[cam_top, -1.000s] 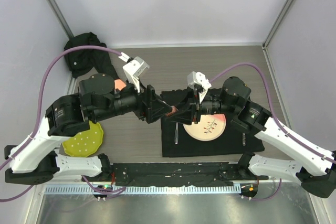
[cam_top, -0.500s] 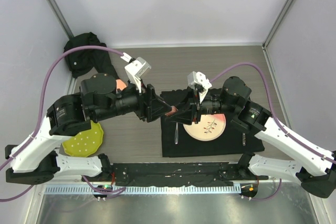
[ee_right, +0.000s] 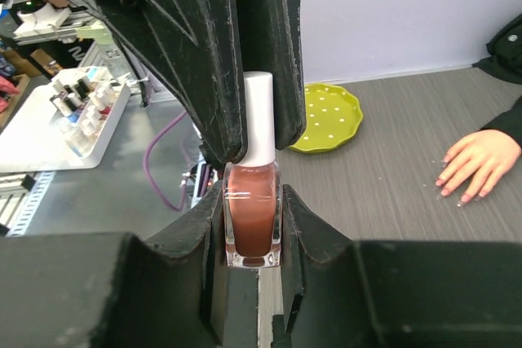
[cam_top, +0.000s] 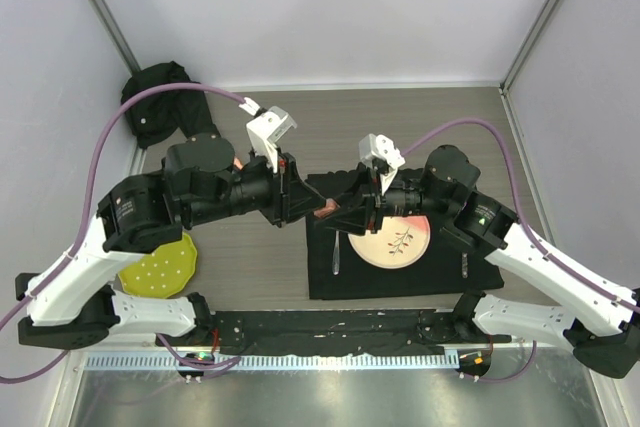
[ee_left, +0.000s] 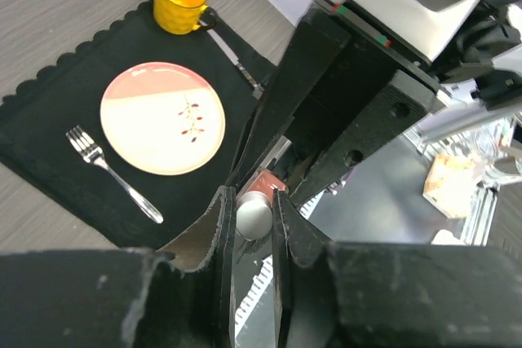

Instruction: Paint the nails

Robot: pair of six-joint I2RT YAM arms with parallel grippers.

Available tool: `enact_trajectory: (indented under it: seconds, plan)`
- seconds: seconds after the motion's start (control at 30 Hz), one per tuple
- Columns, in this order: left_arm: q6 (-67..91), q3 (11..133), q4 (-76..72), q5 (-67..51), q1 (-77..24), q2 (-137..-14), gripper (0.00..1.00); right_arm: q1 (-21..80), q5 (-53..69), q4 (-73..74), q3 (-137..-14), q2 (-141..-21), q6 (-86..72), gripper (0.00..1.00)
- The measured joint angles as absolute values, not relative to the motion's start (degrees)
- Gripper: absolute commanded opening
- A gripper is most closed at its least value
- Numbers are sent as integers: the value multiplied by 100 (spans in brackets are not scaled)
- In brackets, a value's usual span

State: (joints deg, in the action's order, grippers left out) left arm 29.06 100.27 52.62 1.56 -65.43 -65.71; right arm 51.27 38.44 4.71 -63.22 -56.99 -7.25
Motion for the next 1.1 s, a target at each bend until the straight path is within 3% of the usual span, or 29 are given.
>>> enact_trajectory:
  seconds: [0.17, 0.37, 0.47, 0.73, 1.1]
  plan:
    - [3277, 10300, 5492, 705, -6512, -6799, 0, 5223, 3072, 351, -6237, -5684, -587, 1]
    - [4685, 10171, 5498, 2143, -6545, -6952, 0, 6812, -891, -880, -5299, -5443, 576, 1]
    - [5140, 10121, 5498, 2670, -6523, -6987, 0, 7210, -2012, -1361, -4969, -5572, 1151, 1]
    - [5664, 10466, 5201, 3170, -6318, -7393, 0, 7352, -2650, -1879, -4792, -5725, 1708, 1]
    - [5647, 9974, 4899, 3026, -6173, -6836, 0, 7352, -2685, -1752, -4722, -5404, 1610, 1]
